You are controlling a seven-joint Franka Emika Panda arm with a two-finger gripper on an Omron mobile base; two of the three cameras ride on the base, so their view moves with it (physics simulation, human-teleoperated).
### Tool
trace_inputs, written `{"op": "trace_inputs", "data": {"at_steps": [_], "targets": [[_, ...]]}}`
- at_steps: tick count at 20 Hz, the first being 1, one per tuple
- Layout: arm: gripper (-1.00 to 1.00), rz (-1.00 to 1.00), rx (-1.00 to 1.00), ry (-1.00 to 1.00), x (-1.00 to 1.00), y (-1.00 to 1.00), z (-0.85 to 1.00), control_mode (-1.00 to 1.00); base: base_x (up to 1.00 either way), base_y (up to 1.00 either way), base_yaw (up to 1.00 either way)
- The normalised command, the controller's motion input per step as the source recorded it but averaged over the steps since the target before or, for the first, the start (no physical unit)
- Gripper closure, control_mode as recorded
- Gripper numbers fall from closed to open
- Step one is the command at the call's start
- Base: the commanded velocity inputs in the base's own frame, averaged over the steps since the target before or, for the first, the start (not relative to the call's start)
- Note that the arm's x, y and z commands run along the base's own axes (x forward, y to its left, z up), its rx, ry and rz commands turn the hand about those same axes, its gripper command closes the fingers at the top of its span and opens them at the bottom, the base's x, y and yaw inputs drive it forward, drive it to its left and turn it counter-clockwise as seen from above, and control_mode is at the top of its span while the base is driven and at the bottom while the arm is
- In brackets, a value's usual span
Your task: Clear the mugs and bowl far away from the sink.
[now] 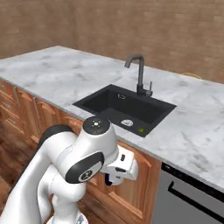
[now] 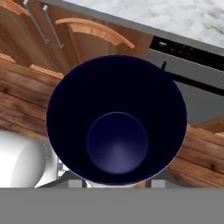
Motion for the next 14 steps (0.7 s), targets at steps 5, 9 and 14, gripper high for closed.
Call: {"op": "trace_inputs", "data": {"at_steps": [5, 9, 14], "targets": [[1.0, 0.0, 0.0, 0.0, 0.0, 0.0, 0.0, 1.0, -0.58, 0.53, 0.72], [1.0, 0.0, 0.0, 0.0, 0.0, 0.0, 0.0, 1.0, -0.68, 0.62, 0.71], [1.0, 0.0, 0.0, 0.0, 0.0, 0.0, 0.0, 1.0, -0.73, 0.69, 0.69]]}}
